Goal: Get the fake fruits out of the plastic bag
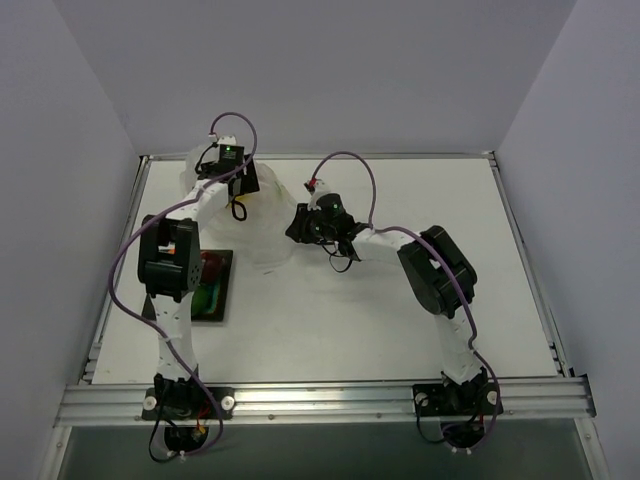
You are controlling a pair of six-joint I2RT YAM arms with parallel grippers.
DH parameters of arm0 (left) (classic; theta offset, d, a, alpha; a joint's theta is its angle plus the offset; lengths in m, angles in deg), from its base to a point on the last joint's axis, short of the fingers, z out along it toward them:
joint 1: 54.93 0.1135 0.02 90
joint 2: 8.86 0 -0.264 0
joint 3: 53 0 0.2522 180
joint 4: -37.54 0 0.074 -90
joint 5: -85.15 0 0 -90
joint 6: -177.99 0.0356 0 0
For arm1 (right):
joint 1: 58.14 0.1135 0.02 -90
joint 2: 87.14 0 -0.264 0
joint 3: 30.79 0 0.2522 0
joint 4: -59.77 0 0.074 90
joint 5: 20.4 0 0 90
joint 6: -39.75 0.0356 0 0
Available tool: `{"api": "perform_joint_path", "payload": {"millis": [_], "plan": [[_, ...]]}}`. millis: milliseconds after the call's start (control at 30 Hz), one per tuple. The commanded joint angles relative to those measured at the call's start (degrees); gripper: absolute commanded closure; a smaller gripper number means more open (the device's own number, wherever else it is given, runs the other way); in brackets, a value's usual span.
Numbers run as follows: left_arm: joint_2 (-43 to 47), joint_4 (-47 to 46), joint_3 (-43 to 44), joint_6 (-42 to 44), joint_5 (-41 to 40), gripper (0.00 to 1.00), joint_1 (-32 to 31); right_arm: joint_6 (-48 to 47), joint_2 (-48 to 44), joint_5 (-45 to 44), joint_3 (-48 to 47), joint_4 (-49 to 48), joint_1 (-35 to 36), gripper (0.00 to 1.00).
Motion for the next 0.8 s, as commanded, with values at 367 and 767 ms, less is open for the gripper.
{"api": "perform_joint_path", "payload": {"millis": [367, 767], "plan": [[-4.8, -7.5, 6.2, 5.0, 6.0, 0.09, 2.3, 0.3, 1.0, 1.5, -2.6, -1.1, 1.5, 0.82], [-9.7, -17.3, 7.5, 2.2, 3.4, 0.25, 2.0, 0.3, 2.2, 1.9, -2.8, -1.3, 2.1, 0.82]]}}
